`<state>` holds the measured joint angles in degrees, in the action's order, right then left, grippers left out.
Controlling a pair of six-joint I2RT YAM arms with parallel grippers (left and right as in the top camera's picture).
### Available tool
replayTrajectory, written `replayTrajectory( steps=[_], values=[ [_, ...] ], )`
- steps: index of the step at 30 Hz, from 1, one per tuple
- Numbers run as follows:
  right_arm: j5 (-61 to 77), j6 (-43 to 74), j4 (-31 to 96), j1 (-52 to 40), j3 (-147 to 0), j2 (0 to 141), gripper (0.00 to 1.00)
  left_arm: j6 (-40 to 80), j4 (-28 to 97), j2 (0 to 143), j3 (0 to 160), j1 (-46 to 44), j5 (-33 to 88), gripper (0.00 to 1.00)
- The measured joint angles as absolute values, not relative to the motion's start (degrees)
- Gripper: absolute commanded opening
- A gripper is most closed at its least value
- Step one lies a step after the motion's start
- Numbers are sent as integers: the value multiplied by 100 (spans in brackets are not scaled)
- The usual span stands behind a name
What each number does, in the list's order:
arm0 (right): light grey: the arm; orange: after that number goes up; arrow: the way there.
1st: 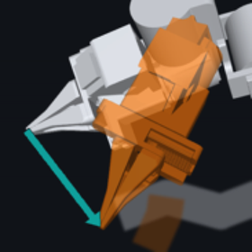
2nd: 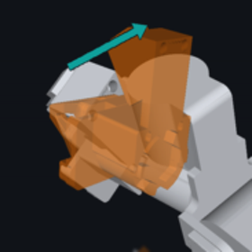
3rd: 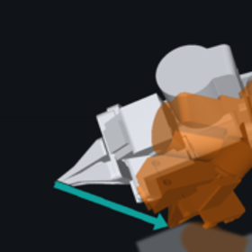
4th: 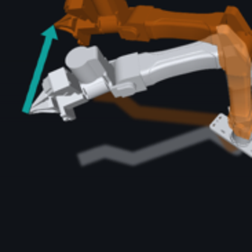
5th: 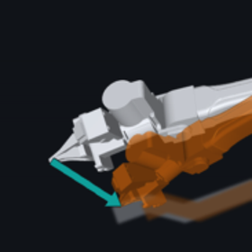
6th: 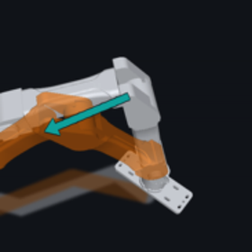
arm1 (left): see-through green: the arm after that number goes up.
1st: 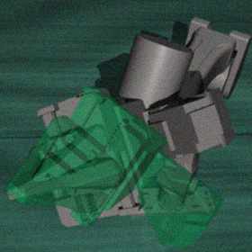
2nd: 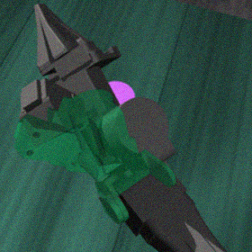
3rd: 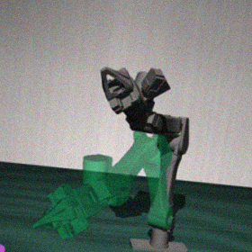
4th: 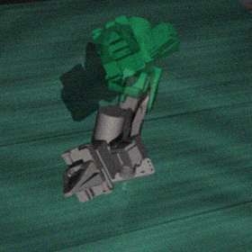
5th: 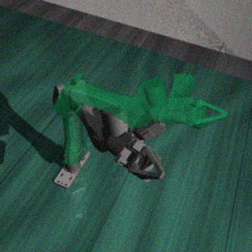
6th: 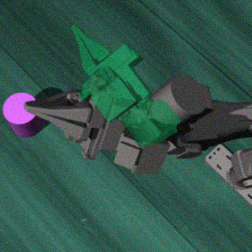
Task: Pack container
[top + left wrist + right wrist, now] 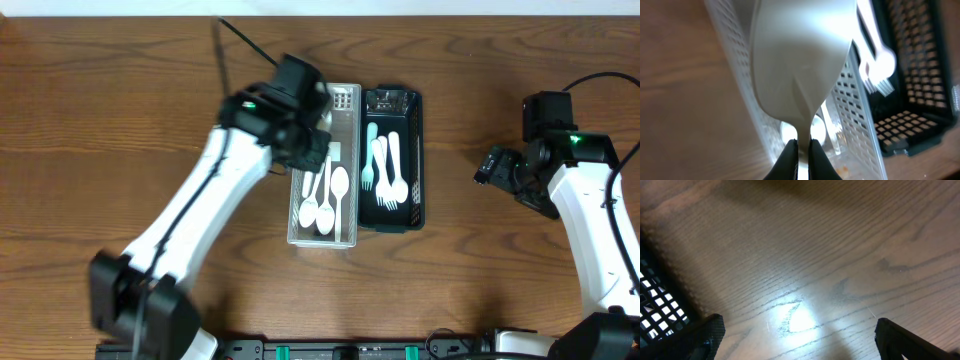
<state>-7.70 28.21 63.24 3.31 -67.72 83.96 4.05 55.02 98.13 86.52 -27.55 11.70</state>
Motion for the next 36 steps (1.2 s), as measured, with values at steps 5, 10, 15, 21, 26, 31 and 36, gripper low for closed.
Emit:
replayTrajectory(
  steps=[5,10,15,21,26,31,36],
  values=[
    [-770,2821,6285,331,-6772,8396,99,637,5247,10333,8473,-2985,1188,68],
    [-722,2602,6230,325,-6777,8337,99,696,5577,10254,8567,-3000,1208,99],
    [-410,2115,6211,204,-7087,7817,99,755,6051,9773,9041,-2696,1208,98],
    [202,1538,5819,-10,-7793,6637,99,753,6125,8357,9430,-2108,958,98],
    [574,1313,5653,-62,-7874,5743,99,753,6313,7297,9465,-1820,263,98],
    [696,1253,5653,-84,-7874,5290,99,751,6499,6783,9465,-1763,-215,98],
    [733,1253,5653,-84,-7874,5107,99,753,6565,6622,9465,-1763,-362,98]
  ],
)
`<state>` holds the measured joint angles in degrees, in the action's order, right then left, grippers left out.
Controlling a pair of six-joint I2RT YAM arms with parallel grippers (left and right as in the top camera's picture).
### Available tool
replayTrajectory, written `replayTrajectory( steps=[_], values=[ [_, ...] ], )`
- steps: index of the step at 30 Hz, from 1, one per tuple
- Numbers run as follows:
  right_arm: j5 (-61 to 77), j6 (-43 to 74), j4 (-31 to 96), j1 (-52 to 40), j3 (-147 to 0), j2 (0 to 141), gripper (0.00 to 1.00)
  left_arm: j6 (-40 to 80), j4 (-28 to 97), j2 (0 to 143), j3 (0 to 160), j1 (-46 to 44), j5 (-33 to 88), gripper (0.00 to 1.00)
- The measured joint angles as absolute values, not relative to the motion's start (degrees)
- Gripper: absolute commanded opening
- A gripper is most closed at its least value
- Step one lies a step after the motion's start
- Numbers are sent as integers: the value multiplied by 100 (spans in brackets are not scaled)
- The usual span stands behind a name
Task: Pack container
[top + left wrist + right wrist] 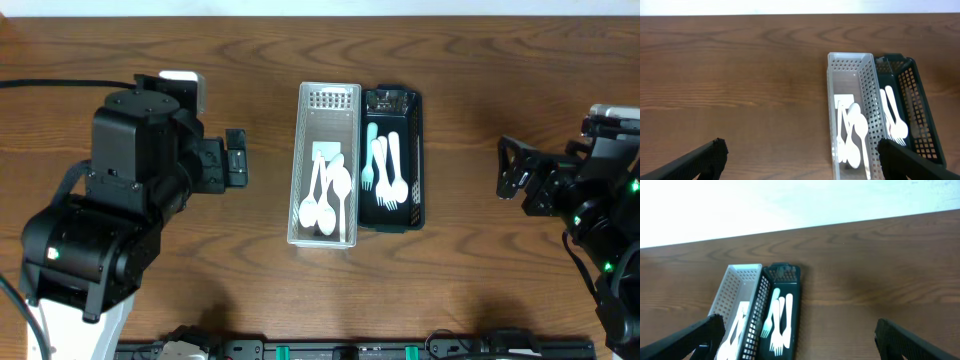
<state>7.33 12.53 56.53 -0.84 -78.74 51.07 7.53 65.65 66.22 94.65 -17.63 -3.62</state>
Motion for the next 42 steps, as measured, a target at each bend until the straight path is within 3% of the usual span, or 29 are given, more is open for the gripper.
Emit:
replayTrajectory(
  steps=[17,26,42],
  values=[
    [803,1256,5693,-89,-7874,5135,99,753,6565,6615,9465,-1763,-454,98],
    [1284,1256,6401,-89,-7870,5135,99,753,6565,6615,9465,-1763,-454,98],
    [1424,1225,5885,-89,-7870,5137,99,753,6565,6617,9465,-1763,-454,98]
  ],
)
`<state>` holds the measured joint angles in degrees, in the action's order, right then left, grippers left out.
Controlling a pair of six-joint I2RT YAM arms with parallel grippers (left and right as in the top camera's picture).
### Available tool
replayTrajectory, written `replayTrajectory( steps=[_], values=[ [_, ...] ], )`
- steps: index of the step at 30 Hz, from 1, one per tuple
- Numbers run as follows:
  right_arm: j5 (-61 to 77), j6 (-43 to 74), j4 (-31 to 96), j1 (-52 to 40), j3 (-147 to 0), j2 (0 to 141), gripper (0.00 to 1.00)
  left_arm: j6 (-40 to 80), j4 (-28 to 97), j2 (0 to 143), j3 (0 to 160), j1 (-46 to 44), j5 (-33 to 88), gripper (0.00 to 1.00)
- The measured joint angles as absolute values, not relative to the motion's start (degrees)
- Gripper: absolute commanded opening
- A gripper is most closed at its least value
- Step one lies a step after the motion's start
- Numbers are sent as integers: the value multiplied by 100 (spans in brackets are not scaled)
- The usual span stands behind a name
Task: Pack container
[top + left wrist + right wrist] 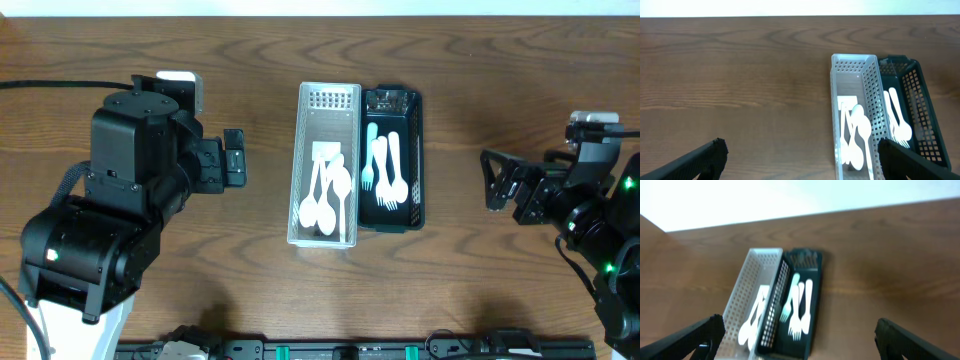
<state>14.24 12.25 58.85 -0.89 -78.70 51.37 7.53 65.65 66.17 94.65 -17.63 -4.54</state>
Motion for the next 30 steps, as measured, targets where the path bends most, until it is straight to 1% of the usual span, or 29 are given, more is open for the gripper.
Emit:
replayTrajectory(
  steps=[3,7,13,18,21,27,30],
  values=[
    [1444,980,5627,-89,-7870,5135,99,753,6565,6617,9465,-1763,-454,98],
    [1459,257,5380,-89,-7850,4995,99,753,6565,6617,9465,-1763,-454,98],
    [1461,-781,5297,-89,-7343,4010,99,753,6565,6617,9465,-1763,-454,98],
    [1452,-1103,5137,-89,-6287,2987,99,753,6565,6619,9465,-1763,-456,98],
    [1424,-1175,4834,-89,-5380,2482,99,753,6565,6622,9463,-1763,-458,98],
    [1387,-1251,4228,-89,-3656,1686,99,753,6565,6622,9463,-1763,-473,98],
    [1372,-1260,4088,-89,-3107,1389,99,753,6565,6622,9463,-1763,-473,98]
  ],
)
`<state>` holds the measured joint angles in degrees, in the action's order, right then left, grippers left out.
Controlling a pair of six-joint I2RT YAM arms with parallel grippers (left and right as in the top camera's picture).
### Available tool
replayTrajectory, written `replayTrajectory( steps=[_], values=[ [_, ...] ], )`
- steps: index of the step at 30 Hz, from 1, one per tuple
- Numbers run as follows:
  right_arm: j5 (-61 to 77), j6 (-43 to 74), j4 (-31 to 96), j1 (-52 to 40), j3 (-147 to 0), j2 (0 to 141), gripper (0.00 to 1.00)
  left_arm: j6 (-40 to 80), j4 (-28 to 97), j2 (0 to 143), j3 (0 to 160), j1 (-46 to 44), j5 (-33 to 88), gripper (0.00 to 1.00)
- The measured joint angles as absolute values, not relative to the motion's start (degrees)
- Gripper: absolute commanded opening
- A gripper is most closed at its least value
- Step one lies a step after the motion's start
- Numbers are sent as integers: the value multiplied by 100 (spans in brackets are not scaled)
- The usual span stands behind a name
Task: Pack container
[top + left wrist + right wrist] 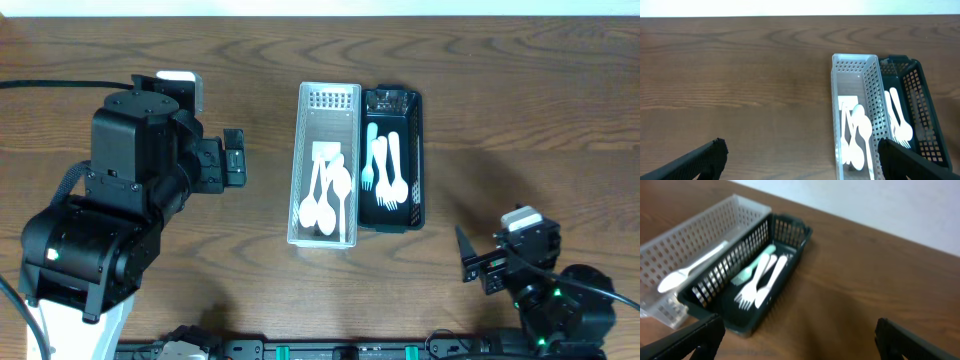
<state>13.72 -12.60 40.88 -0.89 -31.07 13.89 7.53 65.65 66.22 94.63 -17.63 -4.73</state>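
Observation:
A white perforated basket (330,98) holds white spoons (325,200). Touching it on the right, a dark basket (417,160) holds white forks and one pale green one (388,170). My left gripper (232,160) hangs open and empty, well left of the baskets. Its view shows the white basket (852,59) and spoons (857,135) from above, between its spread fingertips (710,152). My right gripper (472,268) is open and empty near the front edge. It faces the dark basket (715,302) and forks (760,280) from low down.
Brown wooden table (500,100) with a white wall along its far edge. A black rail (340,350) runs along the front edge. The bulky left arm (110,230) covers the left part of the table.
My right arm has moved from the middle right of the table to the front right, lower down, and now sees the baskets from a low angle. My left arm and the baskets are unchanged.
First my left gripper was shut on a white spoon over the white basket, and my right stood open at the right. Then the left was open and back at the left, the spoon lying in the basket. The right has since come to the front.

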Motion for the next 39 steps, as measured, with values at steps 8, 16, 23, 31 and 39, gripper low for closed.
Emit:
replayTrajectory(
  steps=[8,16,23,31,39],
  values=[
    [1347,-1260,4012,62,-2307,840,99,753,6567,6622,9463,-1763,-473,98],
    [1304,-1260,3721,71,-1579,379,99,753,6567,6622,9463,-1763,-473,98],
    [1284,-1256,3664,80,-1153,95,99,753,6567,6622,9463,-1763,-473,98],
    [1177,-1256,3629,80,-956,95,99,753,6567,6622,9463,-1763,-473,98],
    [1155,-1256,3618,80,-954,95,99,753,6565,6622,9463,-1763,-473,98]
  ],
)
